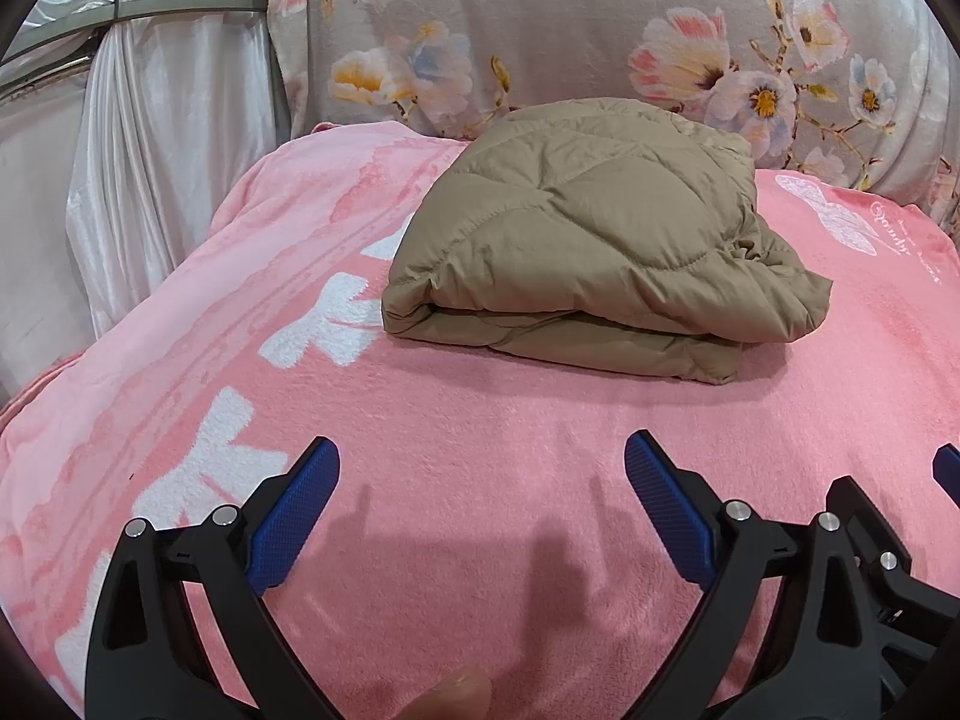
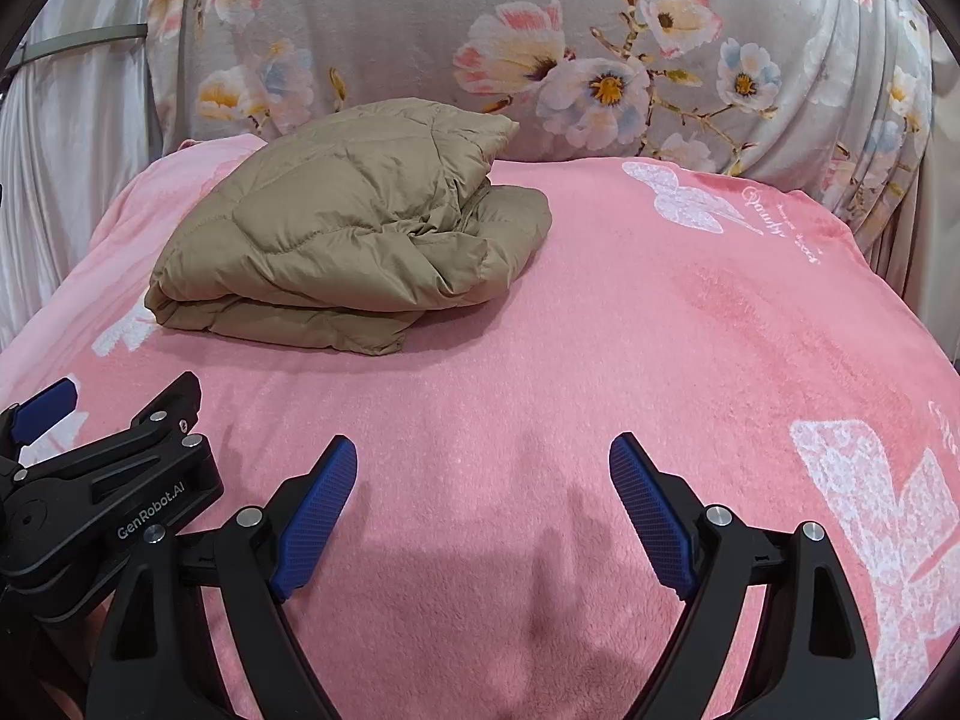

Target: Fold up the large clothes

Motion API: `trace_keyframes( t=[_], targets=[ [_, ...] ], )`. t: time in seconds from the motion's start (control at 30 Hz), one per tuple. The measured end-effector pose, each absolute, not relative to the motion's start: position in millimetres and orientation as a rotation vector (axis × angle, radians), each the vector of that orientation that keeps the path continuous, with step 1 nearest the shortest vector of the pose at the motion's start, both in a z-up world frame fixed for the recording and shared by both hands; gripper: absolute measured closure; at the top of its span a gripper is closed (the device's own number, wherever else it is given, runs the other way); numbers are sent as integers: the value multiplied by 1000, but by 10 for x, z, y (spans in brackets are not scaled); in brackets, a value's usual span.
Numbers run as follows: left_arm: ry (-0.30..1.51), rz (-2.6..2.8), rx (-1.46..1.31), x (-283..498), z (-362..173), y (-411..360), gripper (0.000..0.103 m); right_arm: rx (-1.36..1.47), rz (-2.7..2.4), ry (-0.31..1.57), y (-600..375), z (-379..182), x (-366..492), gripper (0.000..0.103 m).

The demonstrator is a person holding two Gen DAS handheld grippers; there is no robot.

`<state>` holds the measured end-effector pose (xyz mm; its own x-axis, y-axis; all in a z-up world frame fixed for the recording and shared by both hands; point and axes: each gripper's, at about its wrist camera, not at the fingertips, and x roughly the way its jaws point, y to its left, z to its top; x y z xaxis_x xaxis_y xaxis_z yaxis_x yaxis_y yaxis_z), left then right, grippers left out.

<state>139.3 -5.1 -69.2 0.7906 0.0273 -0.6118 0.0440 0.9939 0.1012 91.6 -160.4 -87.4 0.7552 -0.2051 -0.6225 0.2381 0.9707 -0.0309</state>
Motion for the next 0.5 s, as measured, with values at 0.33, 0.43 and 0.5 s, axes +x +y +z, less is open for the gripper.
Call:
trace_keyframes(
  t=[0.33,0.43,0.5],
  targets=[
    [657,-9,114,1390,-691,-52,11,51,-241,672,-1603,-874,915,18],
    [657,-10,112,1392,-688,-44,11,49,-243,670,-1599,-873,913,18],
    [658,-9,114,1391,-690,-49,11,50,-243,672,-1602,-875,914,18]
  ],
)
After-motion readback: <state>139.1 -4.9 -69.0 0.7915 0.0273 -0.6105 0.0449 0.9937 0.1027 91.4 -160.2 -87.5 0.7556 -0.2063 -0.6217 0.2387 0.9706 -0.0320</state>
